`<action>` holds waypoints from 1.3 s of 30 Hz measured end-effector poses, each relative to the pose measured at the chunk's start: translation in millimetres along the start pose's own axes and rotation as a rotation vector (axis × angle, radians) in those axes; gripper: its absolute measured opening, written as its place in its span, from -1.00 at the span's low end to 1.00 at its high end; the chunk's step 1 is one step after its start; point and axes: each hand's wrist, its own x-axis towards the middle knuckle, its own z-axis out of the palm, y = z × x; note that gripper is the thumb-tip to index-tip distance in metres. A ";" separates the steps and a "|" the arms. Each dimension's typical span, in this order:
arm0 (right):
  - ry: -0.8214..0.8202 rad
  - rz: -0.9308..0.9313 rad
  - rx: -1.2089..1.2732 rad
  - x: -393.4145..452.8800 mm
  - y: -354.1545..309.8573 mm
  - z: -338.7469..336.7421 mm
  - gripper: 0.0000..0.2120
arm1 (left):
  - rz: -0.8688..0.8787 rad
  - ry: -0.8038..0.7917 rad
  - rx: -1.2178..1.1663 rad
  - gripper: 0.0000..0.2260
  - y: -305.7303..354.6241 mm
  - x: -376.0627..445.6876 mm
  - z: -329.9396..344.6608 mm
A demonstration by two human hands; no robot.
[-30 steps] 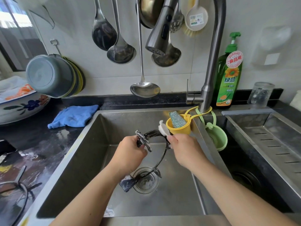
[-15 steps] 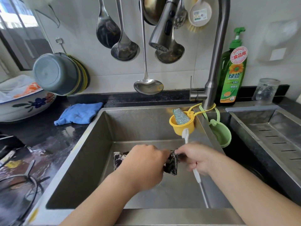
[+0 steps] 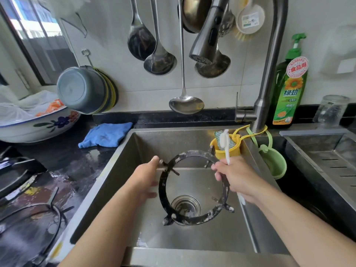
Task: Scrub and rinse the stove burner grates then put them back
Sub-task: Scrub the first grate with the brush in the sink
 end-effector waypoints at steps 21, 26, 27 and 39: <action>0.421 -0.309 -0.605 -21.0 -25.4 3.6 -0.54 | -0.163 -0.171 -0.437 -0.83 5.4 -16.2 30.2; 0.126 -0.395 -0.655 -40.3 -24.0 44.3 -0.71 | -0.156 -0.174 -0.502 -0.83 4.3 -15.3 29.5; 0.067 -0.379 -0.645 -38.0 -20.5 49.0 -0.74 | -0.150 -0.180 -0.504 -0.83 4.1 -16.7 30.4; 0.024 -0.182 -0.258 -6.6 -25.7 80.9 -0.70 | -0.147 -0.296 -0.577 -0.74 8.7 -21.0 27.8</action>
